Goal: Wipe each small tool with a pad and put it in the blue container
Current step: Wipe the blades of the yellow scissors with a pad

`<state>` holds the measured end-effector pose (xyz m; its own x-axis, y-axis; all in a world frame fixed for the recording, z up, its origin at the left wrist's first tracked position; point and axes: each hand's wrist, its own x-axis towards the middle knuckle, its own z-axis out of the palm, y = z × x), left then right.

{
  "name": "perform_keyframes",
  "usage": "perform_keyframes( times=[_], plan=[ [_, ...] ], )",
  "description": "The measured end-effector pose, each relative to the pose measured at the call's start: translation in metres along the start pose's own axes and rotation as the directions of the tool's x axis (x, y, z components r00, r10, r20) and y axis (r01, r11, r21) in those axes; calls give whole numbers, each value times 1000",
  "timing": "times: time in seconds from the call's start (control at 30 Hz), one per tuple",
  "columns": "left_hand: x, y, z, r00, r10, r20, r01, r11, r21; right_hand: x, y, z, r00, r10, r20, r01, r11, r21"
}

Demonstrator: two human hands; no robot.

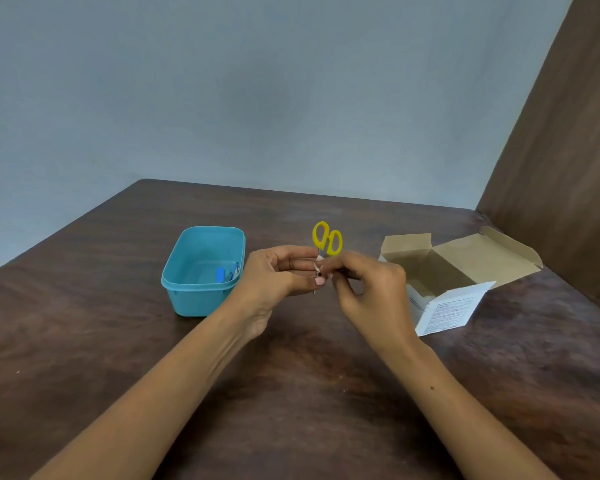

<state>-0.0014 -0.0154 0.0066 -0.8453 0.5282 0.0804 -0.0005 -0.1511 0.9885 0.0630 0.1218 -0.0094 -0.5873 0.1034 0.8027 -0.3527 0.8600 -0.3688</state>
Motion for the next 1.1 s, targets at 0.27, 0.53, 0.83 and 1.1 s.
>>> perform_keyframes(
  times=[0.27,0.53,0.83,1.1],
  plan=[
    [-4,-2,6,998,-7,55,5,999,39,2,6,-1,987,20,-156,-29,998,-56],
    [0,1,1,1000,-2,2,2,1000,-26,-1,0,1,1000,7,-19,-7,1000,7],
    [-2,-2,7,997,-39,66,40,999,-10,4,5,-7,980,49,-193,-68,993,-95],
    [-2,-1,6,995,-67,69,71,996,-52,4,2,-6,997,-1,-81,-9,991,-131]
  ],
)
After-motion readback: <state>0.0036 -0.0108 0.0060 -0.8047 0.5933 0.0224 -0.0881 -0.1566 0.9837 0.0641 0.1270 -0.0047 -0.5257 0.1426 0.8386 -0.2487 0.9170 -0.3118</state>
